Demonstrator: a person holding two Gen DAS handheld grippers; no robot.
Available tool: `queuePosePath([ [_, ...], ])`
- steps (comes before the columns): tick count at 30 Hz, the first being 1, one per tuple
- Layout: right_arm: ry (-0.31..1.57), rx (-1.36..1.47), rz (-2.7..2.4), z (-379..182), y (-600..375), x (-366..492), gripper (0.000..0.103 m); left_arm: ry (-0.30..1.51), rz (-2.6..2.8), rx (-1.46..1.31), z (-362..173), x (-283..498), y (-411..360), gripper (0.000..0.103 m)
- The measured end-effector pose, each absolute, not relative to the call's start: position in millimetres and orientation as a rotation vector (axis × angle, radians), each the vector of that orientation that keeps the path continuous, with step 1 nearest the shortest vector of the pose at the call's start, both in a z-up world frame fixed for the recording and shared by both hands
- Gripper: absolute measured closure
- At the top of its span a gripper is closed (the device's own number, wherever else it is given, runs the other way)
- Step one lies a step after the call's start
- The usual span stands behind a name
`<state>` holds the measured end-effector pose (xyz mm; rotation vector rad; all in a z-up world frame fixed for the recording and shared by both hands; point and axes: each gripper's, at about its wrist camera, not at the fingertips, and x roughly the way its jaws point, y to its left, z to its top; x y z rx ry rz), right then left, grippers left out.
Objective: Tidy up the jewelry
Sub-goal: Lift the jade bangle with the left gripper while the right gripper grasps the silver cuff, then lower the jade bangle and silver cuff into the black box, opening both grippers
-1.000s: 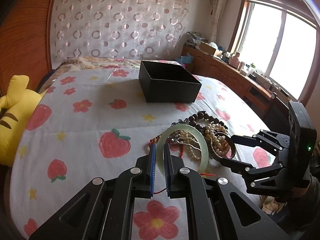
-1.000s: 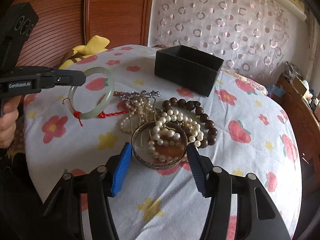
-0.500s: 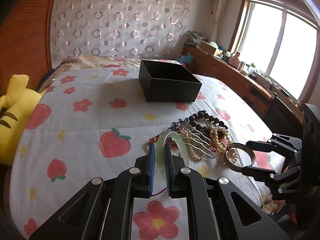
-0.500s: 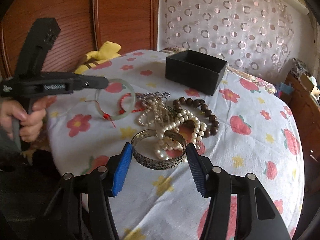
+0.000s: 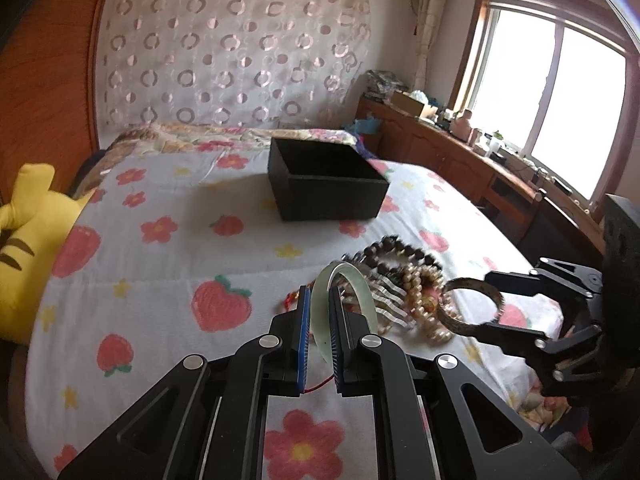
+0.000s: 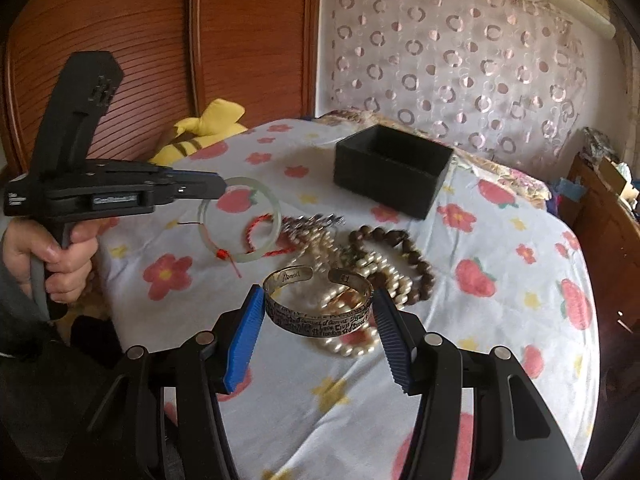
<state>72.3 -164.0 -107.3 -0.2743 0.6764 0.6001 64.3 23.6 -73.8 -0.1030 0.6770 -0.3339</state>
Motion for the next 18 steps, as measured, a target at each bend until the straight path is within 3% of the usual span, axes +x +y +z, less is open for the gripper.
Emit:
queuePosePath([
  [18,0.563,-0.255,0.501,-63.7,-185.3,152.1,0.045,0.603,-0.313,-0.063,-21.5,147.2,11.3,0.095],
])
